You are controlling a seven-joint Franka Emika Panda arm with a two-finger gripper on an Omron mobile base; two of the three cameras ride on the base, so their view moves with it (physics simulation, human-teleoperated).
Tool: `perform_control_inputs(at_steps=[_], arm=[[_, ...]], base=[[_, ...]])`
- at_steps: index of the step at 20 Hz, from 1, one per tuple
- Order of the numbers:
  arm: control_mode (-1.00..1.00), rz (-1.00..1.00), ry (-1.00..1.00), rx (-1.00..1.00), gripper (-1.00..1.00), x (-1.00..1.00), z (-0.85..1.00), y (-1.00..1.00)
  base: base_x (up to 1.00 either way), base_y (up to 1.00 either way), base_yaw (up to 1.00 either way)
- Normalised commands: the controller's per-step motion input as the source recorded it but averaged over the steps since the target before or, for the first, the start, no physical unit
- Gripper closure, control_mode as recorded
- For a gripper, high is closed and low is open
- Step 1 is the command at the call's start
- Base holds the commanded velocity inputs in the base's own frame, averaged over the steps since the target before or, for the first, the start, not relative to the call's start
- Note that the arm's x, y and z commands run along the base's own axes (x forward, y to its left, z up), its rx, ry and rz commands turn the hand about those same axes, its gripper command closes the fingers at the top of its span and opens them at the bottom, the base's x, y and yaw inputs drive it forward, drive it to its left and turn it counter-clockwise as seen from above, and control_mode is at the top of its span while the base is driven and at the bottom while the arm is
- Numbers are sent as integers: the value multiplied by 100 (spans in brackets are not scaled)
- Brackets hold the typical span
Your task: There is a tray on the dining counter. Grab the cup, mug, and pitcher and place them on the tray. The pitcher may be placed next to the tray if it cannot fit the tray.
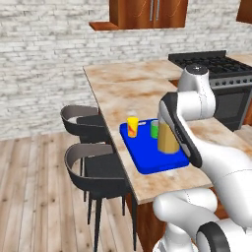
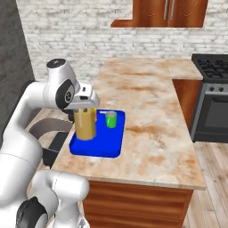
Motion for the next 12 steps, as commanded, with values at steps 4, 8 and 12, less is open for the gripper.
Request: perform_control_inputs(at_steps=[4,8,12], arm=[[-100,0,0,0,100,3,-6,-1],[-100,0,0,0,100,19,-18,0],[-100,0,0,0,100,25,-19,0]], base=[[0,0,0],[0,0,0],[0,0,0]])
